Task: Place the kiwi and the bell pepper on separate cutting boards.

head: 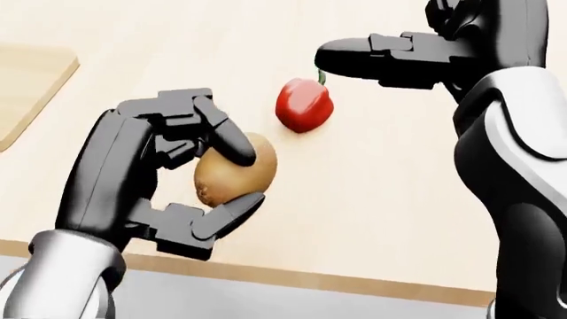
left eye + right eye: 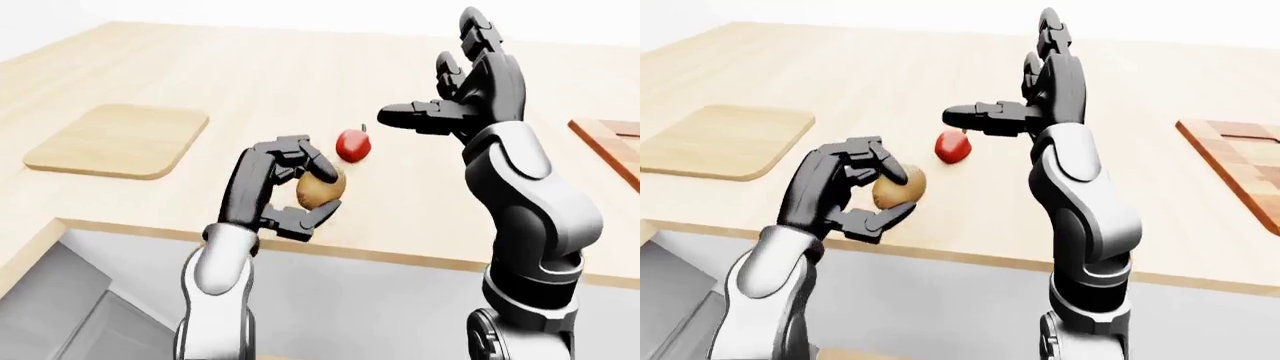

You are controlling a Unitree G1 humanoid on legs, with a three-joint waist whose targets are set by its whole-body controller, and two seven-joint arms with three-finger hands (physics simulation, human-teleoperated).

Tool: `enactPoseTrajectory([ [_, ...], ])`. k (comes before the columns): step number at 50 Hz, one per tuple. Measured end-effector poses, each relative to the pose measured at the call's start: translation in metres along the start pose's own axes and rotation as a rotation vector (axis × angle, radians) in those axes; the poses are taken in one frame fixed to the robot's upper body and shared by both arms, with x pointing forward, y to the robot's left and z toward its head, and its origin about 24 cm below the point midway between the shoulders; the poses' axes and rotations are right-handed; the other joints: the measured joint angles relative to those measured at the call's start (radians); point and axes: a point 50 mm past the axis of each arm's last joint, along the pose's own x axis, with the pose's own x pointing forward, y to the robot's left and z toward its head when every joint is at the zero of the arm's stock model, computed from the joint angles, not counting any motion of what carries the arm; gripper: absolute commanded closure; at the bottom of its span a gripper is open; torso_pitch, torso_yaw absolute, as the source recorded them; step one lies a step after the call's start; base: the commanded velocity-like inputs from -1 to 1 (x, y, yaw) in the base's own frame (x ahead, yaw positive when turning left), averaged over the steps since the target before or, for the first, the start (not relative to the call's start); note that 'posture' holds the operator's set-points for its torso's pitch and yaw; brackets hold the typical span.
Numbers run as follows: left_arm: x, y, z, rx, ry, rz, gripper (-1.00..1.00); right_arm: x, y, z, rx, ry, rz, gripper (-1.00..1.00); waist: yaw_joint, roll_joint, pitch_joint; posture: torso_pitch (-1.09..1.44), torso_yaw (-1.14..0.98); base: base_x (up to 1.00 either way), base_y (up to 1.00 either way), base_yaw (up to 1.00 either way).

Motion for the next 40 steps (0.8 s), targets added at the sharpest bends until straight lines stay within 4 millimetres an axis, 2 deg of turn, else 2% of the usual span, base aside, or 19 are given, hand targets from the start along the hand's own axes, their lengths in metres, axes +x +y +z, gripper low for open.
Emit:
enactPoseTrajectory([
  [3,-0.016,0.023,0.013,0.003,-0.034,0.069,0.55,0.013,0.013,-0.005,-0.06,0.042,0.035,-1.0,-0.009,0.005,0.001,0.0,0.0,0.0,0.0,0.0],
  [7,-0.035,0.041,0.022,0.008,-0.063,0.128,0.62,0.034,0.03,-0.012,-0.147,0.121,0.058,-1.0,-0.005,0.014,0.005,0.0,0.0,0.0,0.0,0.0],
  [13,-0.04,0.058,0.02,-0.02,-0.048,0.171,0.77,0.046,0.046,-0.013,-0.275,0.133,0.039,-1.0,0.003,0.016,0.012,0.0,0.0,0.0,0.0,0.0],
  [19,-0.04,0.056,0.021,-0.016,-0.054,0.155,0.96,0.052,0.049,-0.031,-0.454,0.2,0.026,-1.0,0.004,0.012,0.014,0.0,0.0,0.0,0.0,0.0],
  [26,-0.04,0.057,0.021,-0.013,-0.046,0.164,1.0,0.058,0.051,-0.042,-0.592,0.281,0.035,-1.0,0.001,0.018,0.014,0.0,0.0,0.0,0.0,0.0],
  [40,-0.039,0.055,0.02,-0.003,-0.042,0.154,1.0,0.065,0.062,-0.067,-0.67,0.339,0.08,-1.0,0.0,0.026,0.007,0.0,0.0,0.0,0.0,0.0],
])
